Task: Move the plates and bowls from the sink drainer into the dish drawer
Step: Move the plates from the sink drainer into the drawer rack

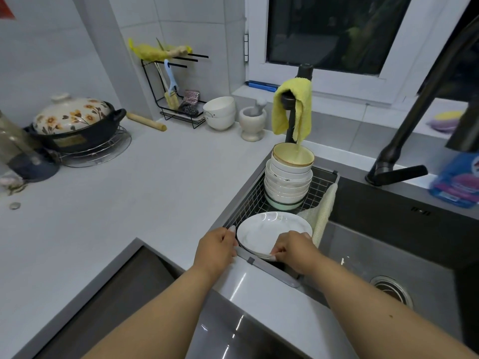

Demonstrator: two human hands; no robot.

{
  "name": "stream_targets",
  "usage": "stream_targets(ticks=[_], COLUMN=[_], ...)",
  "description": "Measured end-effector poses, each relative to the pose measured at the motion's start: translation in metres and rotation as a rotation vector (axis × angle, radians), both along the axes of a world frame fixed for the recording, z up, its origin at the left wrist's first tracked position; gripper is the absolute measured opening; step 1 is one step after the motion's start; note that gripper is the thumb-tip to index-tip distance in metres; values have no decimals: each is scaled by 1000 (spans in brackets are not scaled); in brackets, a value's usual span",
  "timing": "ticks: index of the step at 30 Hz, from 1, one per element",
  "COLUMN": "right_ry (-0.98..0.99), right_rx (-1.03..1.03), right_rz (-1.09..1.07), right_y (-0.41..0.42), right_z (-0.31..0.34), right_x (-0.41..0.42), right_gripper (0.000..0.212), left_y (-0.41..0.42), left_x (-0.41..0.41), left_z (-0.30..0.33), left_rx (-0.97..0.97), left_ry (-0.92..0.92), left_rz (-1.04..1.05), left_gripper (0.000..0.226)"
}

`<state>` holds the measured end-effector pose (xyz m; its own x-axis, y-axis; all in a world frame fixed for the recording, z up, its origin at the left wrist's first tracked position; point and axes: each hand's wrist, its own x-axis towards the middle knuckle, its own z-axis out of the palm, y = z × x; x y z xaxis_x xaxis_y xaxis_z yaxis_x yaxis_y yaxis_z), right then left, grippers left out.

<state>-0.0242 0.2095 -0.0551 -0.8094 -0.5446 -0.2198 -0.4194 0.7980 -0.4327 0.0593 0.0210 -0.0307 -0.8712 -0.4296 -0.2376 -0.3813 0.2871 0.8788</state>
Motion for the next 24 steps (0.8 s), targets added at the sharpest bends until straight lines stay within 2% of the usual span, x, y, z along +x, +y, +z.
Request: stream_targets(ticks=[12,17,24], right_ry=[321,293,254], right_rx=[-12,-237,-351], right_rz=[58,-67,-161], right_y=[5,1,-7], right_z=[5,8,21], right_x=[6,2,-3], right_gripper=[22,15,14], left_y=[8,10,8], left_x=[2,4,12], left_z=[4,10,17], left_rx=[-14,-23,-22], left_ry=[-3,-11,-37], left_rz=[4,10,20], left_gripper=[43,42,42])
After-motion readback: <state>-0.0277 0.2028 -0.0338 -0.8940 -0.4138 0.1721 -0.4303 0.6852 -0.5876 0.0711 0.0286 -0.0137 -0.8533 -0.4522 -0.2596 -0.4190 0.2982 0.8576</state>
